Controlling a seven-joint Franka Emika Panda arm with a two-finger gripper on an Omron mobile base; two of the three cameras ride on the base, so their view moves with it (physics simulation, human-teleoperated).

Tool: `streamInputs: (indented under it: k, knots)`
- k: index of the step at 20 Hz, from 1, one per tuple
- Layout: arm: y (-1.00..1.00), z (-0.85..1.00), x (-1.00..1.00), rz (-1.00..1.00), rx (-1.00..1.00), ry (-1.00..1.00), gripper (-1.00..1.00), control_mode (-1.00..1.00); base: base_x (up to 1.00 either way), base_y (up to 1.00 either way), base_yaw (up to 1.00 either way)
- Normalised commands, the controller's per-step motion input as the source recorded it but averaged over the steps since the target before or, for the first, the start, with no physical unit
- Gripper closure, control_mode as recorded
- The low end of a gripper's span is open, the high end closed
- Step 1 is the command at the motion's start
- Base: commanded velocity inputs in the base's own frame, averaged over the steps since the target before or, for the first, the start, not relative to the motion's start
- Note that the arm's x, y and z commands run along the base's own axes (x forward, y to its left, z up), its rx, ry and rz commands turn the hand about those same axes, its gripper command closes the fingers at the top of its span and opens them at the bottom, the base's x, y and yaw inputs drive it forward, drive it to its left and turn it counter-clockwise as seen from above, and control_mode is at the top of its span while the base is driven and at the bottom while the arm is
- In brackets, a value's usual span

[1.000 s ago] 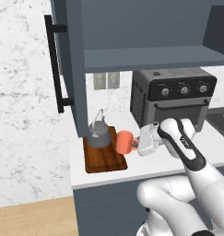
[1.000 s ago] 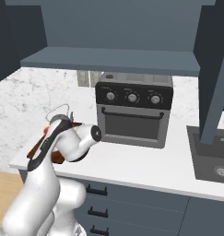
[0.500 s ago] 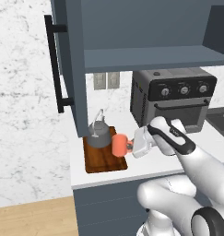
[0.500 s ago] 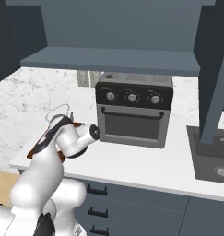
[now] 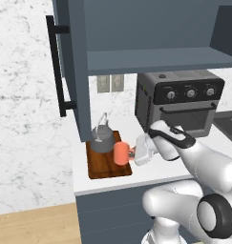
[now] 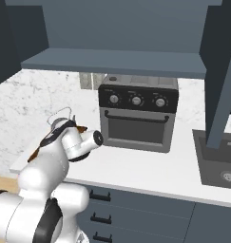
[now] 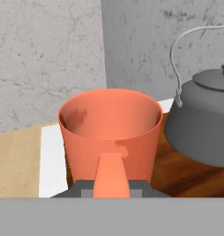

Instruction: Pick the kettle from the counter and place it on the tray. Then pick the mug from the cabinet and place it on the tray. Then close the cabinet doors.

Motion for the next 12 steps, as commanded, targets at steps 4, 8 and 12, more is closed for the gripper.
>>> streamInputs:
  k: [4, 8, 12]
  knots:
    - [0.15, -0.23, 0.17, 0.00, 0.00, 0.00, 1.00, -1.00, 0.00, 0.00, 0.00]
    - [0.14, -0.06, 0.20, 0.00, 0.00, 0.00, 1.00, -1.00, 0.00, 0.00, 0.00]
    - [0.15, -0.11, 0.24, 0.00, 0.00, -0.04, 1.00, -1.00, 0.00, 0.00, 0.00]
